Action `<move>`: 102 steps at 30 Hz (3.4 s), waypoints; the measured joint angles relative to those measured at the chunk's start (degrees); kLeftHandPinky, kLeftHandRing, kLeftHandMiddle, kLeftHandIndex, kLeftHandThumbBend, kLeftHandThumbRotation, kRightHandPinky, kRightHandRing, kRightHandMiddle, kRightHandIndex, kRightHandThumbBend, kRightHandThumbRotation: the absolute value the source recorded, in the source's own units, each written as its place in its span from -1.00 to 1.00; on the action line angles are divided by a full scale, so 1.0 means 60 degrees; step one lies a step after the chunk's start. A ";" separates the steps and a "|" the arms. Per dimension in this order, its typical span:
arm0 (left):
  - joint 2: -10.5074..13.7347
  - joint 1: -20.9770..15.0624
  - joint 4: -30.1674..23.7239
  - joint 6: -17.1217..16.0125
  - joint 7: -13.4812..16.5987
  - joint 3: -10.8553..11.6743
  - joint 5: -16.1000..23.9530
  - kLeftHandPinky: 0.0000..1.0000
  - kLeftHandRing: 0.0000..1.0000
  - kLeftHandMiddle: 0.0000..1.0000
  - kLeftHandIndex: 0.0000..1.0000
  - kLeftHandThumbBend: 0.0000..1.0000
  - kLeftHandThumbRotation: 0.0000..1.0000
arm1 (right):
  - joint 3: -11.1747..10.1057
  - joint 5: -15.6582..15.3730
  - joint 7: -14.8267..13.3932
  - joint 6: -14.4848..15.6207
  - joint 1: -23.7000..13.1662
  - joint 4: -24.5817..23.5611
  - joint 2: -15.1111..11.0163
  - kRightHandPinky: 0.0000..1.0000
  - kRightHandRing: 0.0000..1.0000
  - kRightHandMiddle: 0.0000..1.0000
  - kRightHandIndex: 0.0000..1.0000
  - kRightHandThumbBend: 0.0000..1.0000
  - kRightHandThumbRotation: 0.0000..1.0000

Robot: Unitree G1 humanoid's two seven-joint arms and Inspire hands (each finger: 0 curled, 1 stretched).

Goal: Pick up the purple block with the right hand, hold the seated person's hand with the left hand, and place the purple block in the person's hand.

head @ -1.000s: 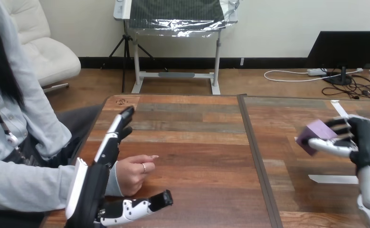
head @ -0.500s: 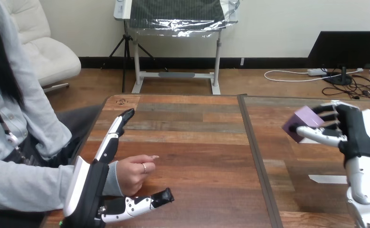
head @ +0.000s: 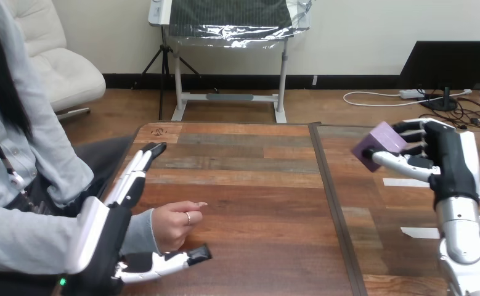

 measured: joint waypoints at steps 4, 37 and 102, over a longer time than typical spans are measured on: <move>0.0308 -0.0087 0.0004 0.0138 0.0076 -0.0066 0.0136 0.79 0.92 0.91 0.88 1.00 -0.23 | -0.0007 0.0002 0.0018 -0.0015 0.0131 -0.0305 0.0115 -0.35 -0.26 -0.09 0.00 0.50 -1.00; 0.1995 -0.1006 0.0030 0.2634 0.1934 -0.1739 0.2498 0.71 0.85 0.86 0.89 1.00 -0.08 | -0.0057 0.0378 0.0645 0.0117 0.1024 -0.2619 0.1129 -0.37 -0.26 -0.12 -0.04 0.43 -1.00; 0.2904 -0.5087 0.5615 0.5609 0.2612 -0.5565 0.2881 0.52 0.60 0.59 0.62 1.00 -0.50 | -0.0224 0.1719 0.2680 0.0531 0.2749 -0.5577 0.1547 -0.41 -0.30 -0.13 -0.06 0.47 -1.00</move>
